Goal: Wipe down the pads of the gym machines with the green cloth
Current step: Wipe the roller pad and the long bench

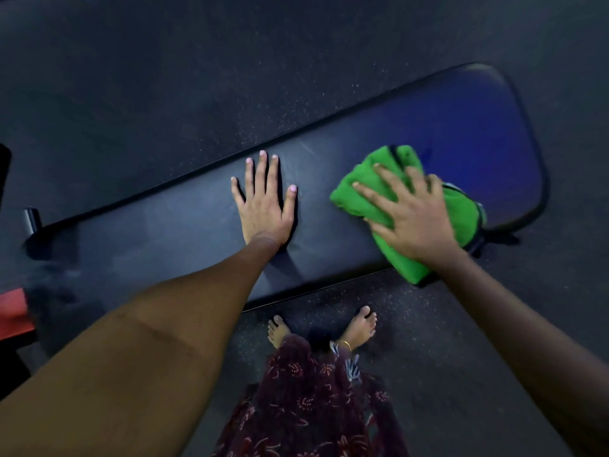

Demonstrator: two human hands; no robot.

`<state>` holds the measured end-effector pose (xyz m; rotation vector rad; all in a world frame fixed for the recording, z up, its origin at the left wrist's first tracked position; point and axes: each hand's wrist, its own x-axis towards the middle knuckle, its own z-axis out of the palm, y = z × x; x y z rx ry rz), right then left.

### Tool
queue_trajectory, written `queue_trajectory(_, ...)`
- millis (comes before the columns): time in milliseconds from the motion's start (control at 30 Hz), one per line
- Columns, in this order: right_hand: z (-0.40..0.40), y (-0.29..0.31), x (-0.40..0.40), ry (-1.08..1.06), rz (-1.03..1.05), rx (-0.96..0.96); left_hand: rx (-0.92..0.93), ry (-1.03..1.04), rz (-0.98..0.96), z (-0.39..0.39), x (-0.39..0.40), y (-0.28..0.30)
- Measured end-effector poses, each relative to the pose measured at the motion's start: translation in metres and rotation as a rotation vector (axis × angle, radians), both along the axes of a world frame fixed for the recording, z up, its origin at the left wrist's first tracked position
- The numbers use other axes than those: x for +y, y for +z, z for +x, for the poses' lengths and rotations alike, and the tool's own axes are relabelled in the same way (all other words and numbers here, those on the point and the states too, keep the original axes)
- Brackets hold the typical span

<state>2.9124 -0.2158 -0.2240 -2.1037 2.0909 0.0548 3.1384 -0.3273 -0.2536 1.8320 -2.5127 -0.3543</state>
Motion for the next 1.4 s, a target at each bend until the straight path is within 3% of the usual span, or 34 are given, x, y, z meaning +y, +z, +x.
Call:
queue_trajectory(167, -0.034, 0.013, -0.045, -0.536, 0.000, -0.043, 0.009, 0.001, 0.004, -0.001, 0.001, 0.002)
queue_trajectory(233, -0.020, 0.016, -0.078, -0.607, 0.028, -0.073, 0.014, -0.004, 0.006, -0.002, 0.001, 0.001)
queue_trajectory(367, 0.029, 0.011, -0.087, -0.405, 0.080, -0.056, 0.015, 0.000, 0.004, 0.000, 0.000, 0.001)
queue_trajectory(467, 0.039, 0.006, -0.042, -0.125, 0.028, -0.020, 0.018, -0.004, -0.001, -0.002, 0.000, 0.001)
queue_trajectory(533, 0.025, 0.001, -0.004, -0.049, 0.001, -0.003, 0.016, -0.001, 0.002, -0.001, 0.000, 0.000)
queue_trajectory(667, -0.028, 0.005, 0.013, -0.255, -0.017, 0.014, 0.009, -0.005, 0.012, -0.001, 0.000, 0.001)
queue_trajectory(800, -0.020, 0.013, -0.052, -0.648, 0.003, -0.053, 0.003, -0.003, 0.025, 0.000, 0.000, 0.001)
queue_trajectory(867, 0.002, 0.012, -0.079, -0.685, 0.052, -0.054, 0.004, -0.003, 0.033, -0.001, 0.000, 0.002)
queue_trajectory(933, 0.025, 0.012, -0.085, -0.572, 0.099, -0.045, 0.009, 0.000, 0.035, -0.002, -0.001, 0.003)
queue_trajectory(1033, 0.045, 0.009, -0.052, -0.225, 0.066, 0.007, 0.018, -0.003, 0.029, -0.001, 0.000, 0.003)
queue_trajectory(1133, 0.023, 0.006, -0.002, 0.040, 0.042, 0.042, 0.028, -0.002, 0.038, -0.001, -0.001, 0.004)
queue_trajectory(1267, -0.039, 0.009, 0.019, -0.191, 0.063, 0.043, 0.012, -0.006, 0.057, -0.002, -0.001, 0.007)
queue_trajectory(1400, -0.039, 0.016, -0.036, -0.562, 0.040, -0.008, 0.009, -0.002, 0.069, -0.002, 0.000, 0.008)
